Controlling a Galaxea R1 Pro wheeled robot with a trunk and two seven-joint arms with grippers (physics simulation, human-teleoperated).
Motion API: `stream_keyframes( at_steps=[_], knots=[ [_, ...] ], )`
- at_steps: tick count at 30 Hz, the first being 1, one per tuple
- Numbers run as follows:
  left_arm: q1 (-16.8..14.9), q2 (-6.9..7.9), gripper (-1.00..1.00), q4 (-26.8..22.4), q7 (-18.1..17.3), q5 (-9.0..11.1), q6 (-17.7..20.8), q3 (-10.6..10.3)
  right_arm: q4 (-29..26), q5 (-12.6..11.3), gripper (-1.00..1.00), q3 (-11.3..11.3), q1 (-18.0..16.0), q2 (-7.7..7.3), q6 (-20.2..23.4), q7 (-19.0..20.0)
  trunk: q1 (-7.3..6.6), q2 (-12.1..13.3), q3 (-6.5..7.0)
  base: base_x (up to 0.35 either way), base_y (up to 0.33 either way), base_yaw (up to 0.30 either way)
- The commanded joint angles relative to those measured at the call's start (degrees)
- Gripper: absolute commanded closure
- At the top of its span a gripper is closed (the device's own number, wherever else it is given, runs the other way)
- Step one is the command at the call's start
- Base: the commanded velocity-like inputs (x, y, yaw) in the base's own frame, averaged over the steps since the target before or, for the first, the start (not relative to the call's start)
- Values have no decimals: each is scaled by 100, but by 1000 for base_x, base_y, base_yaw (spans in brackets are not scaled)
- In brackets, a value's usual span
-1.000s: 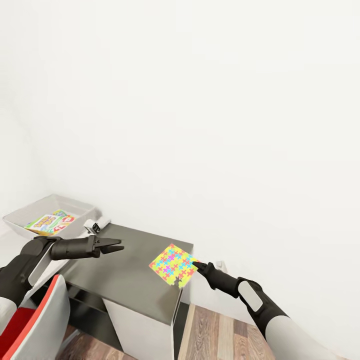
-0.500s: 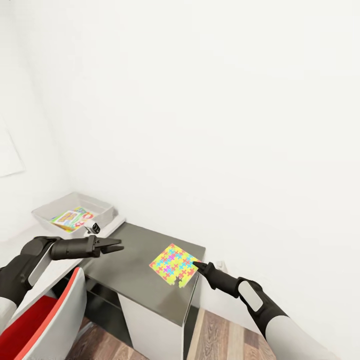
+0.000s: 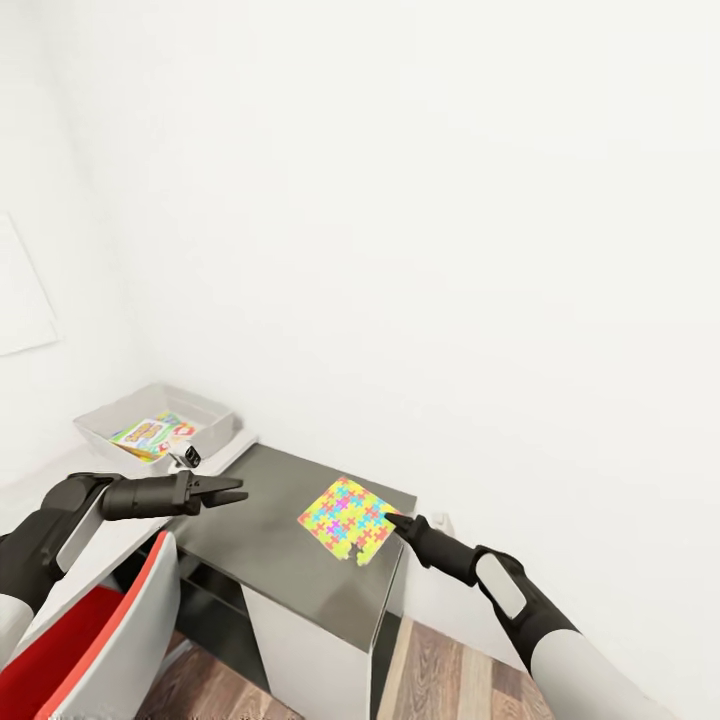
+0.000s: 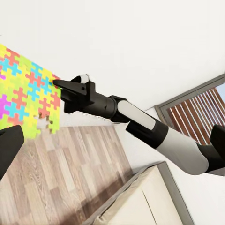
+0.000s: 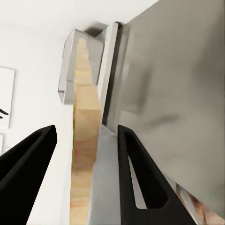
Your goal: Put all the toys in the child's room - the three board games (two on the bed and one on the table), the two jigsaw puzzles on the table, and the tennis ball on the table - inside the toy box on the table in the child's room.
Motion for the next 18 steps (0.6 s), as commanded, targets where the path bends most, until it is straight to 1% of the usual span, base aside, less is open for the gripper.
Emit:
stream_keyframes(
  at_steps=[1, 13, 15, 18],
  knots=[
    [-8, 3, -100, 2, -17, 15, 60, -17, -43, -27, 100, 9, 3, -1, 27, -8, 4, -14, -14, 0, 0, 238],
    [-9, -1, -100, 2, -17, 15, 52, -23, -114, -24, 100, 26, 16, 1, 27, -28, 4, -14, -14, 0, 0, 282],
    [-8, -3, -100, 2, -17, 12, 52, -25, -114, -24, 100, 28, 16, 2, 27, -23, 4, -14, -14, 0, 0, 184],
    [-8, -2, -100, 2, -17, 8, 51, -26, -114, -24, 100, 22, 16, -4, 27, -13, 4, -14, -14, 0, 0, 56]
  ],
)
